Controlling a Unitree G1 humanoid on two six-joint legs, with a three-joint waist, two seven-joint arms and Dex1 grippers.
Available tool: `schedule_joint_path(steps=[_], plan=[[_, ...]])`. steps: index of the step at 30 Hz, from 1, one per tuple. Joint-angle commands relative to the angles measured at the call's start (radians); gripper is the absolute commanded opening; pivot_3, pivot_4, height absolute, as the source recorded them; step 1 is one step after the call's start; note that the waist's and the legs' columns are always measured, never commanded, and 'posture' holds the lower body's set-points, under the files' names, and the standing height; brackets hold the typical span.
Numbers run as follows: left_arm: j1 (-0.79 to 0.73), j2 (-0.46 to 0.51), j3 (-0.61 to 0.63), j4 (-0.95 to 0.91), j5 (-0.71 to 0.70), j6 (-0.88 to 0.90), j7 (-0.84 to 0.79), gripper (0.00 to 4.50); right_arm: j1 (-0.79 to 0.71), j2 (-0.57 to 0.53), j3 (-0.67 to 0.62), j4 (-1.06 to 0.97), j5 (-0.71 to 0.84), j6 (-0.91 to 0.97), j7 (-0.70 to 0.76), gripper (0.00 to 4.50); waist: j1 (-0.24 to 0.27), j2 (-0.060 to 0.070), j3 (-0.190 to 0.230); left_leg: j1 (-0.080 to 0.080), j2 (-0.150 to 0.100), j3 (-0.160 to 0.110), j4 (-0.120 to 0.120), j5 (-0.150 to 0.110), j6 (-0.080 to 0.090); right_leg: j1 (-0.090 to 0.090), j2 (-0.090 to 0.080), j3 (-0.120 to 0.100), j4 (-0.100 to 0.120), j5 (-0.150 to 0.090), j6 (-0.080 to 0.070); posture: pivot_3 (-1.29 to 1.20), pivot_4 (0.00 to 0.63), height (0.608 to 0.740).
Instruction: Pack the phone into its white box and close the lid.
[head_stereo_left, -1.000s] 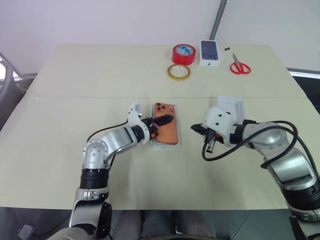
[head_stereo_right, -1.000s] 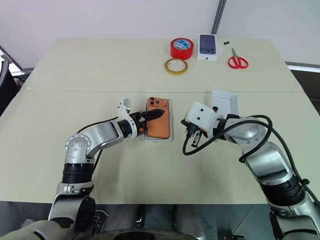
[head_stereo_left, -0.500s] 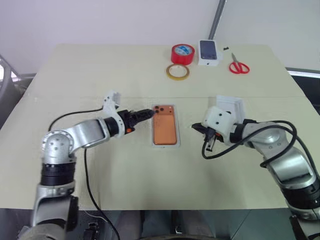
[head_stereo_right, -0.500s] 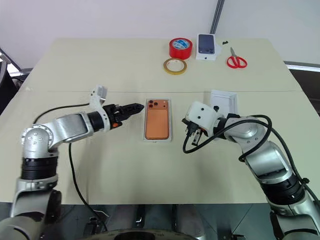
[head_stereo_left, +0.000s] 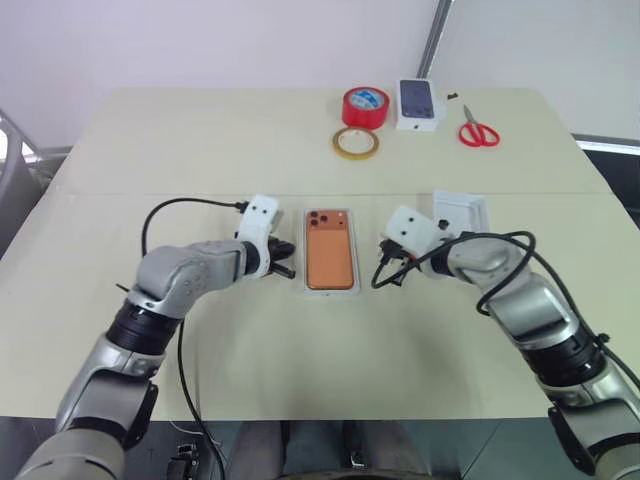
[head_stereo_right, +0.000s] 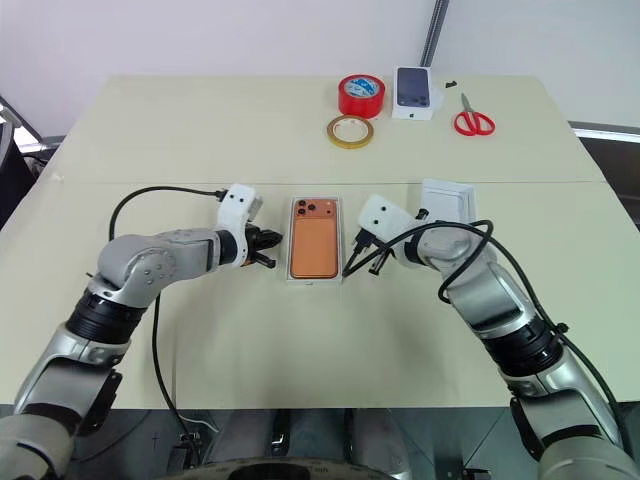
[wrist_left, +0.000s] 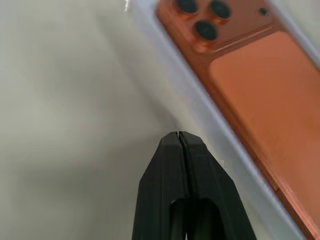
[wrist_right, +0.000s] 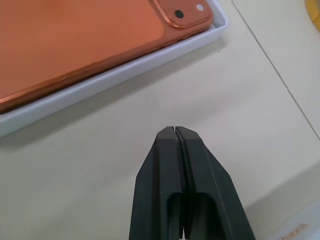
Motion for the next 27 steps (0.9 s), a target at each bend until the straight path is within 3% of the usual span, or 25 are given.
schedule_joint_path(steps=[1, 10, 19, 27], plan=[[-0.029, -0.018, -0.045, 0.014, 0.114, -0.028, -0.084, 0.07, -0.035, 0.035, 0.037, 0.005, -0.023, -0.010, -0.012, 0.00, 0.001, 0.000, 0.000, 0.000, 0.000, 0.000, 0.000, 0.000, 0.000, 0.000, 0.000, 0.000, 0.000, 0.000, 0.000, 0.00, 0.150, 0.740], [-0.087, -0.146, -0.088, 0.030, 0.201, 0.020, -0.276, 0.07, -0.021, 0.061, 0.065, -0.029, -0.041, 0.006, -0.006, 0.00, 0.010, 0.000, 0.000, -0.001, -0.001, 0.000, 0.001, 0.001, 0.002, 0.000, -0.002, 0.000, 0.001, 0.000, 0.000, 0.00, 0.150, 0.740], [-0.136, -0.364, -0.162, 0.039, 0.226, 0.122, -0.394, 0.07, 0.185, -0.131, -0.072, -0.263, -0.008, 0.112, 0.045, 0.00, 0.031, 0.000, 0.000, -0.003, -0.004, -0.002, 0.002, 0.001, 0.005, 0.000, -0.004, -0.001, 0.000, 0.000, 0.000, 0.00, 0.150, 0.740], [-0.151, -0.485, -0.239, 0.101, 0.306, 0.124, -0.458, 0.07, 0.432, -0.261, -0.278, -0.414, 0.044, 0.172, 0.083, 0.00, 0.026, 0.002, -0.001, -0.002, -0.004, -0.002, 0.002, 0.001, 0.005, 0.001, -0.003, -0.001, 0.001, 0.000, 0.000, 0.00, 0.150, 0.740]])
